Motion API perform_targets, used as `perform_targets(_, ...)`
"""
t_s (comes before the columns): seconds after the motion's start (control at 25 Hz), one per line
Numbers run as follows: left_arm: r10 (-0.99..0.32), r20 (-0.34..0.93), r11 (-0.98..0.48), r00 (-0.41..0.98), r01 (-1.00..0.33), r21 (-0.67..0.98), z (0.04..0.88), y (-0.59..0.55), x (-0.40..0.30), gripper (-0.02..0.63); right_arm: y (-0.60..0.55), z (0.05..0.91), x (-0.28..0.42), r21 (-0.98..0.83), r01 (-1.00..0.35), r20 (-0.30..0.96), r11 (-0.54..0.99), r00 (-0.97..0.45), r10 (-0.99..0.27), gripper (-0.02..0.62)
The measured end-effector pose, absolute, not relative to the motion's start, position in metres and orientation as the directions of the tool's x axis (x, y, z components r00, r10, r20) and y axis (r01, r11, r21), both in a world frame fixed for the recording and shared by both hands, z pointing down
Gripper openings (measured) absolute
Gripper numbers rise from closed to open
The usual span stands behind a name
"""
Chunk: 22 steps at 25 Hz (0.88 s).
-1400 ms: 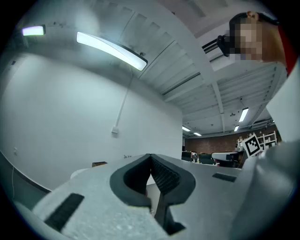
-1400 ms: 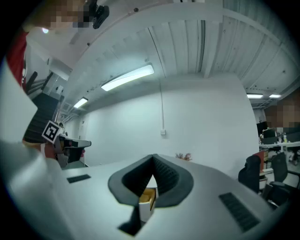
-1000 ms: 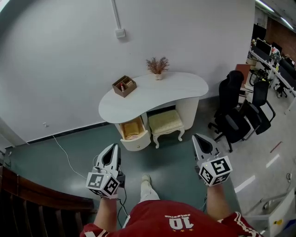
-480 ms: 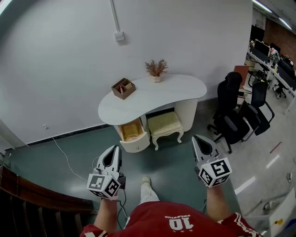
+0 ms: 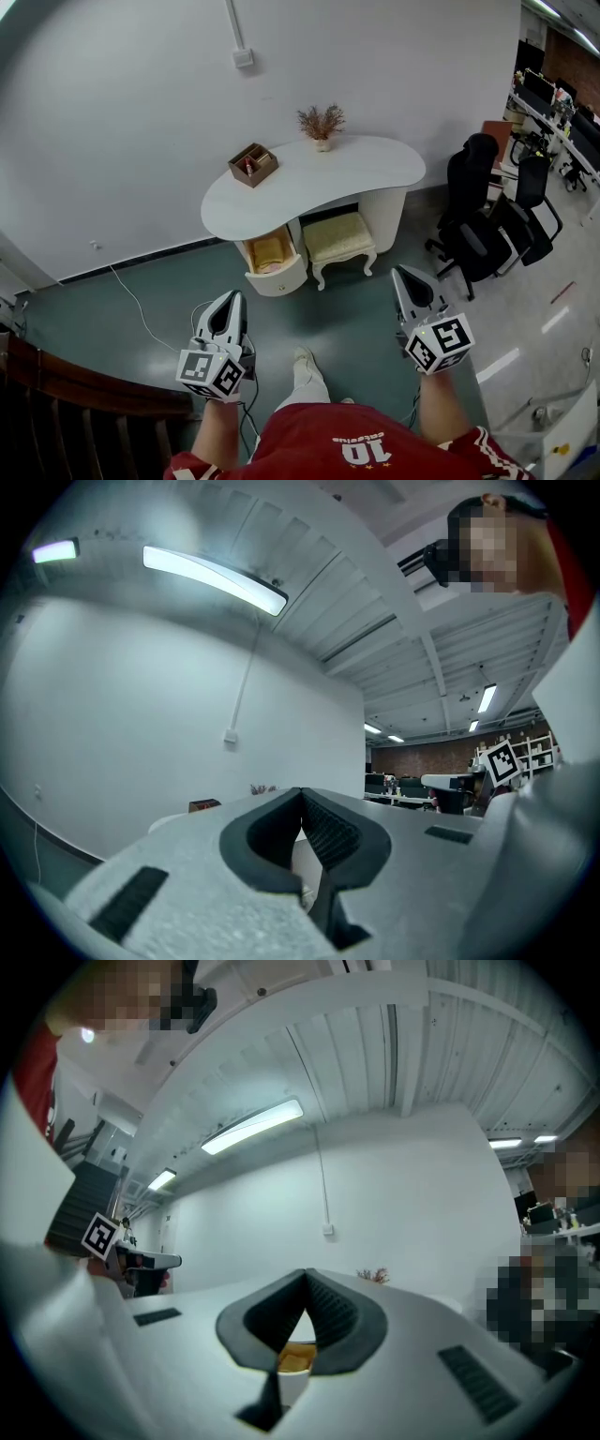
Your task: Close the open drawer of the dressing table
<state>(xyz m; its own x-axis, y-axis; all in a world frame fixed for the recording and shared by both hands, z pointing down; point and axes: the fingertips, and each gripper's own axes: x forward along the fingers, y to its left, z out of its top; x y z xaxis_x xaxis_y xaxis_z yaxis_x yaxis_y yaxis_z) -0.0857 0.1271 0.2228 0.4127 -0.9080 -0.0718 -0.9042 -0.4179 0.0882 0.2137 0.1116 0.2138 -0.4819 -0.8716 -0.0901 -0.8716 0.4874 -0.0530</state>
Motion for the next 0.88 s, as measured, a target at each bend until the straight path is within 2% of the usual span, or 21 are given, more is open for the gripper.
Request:
perform_targets(0.32, -0.922, -0.028, -0.388, 0.387, -0.918, 0.084, 0.231, 0.111, -0.095, 0.0, 0.083, 0.217, 0.201, -0.074, -0.859, -0.049, 0.507, -0.505, -0.862, 0.006)
perform_targets(0.6, -0.917, -0.014, -0.4, 0.399, -0.915, 0.057, 0.242, 0.067, -0.104, 0.0, 0.047, 0.208, 0.184, -0.052, -0.859, -0.06, 0.51, -0.507, -0.86, 0.006)
perform_targets(0.8, -0.899, -0.001, -0.438, 0.438, -0.899, 0.018, 0.248, 0.038, -0.105, 0.126, 0.019, 0.208, 0.165, -0.03, -0.846, -0.032, 0.533, -0.532, -0.846, 0.006)
perform_targets(0.88, -0.894, 0.013, -0.448, 0.448, -0.894, 0.021, 0.256, 0.027, -0.105, 0.216, 0.011, 0.212, 0.156, -0.019, -0.838, -0.015, 0.545, -0.545, -0.838, 0.006)
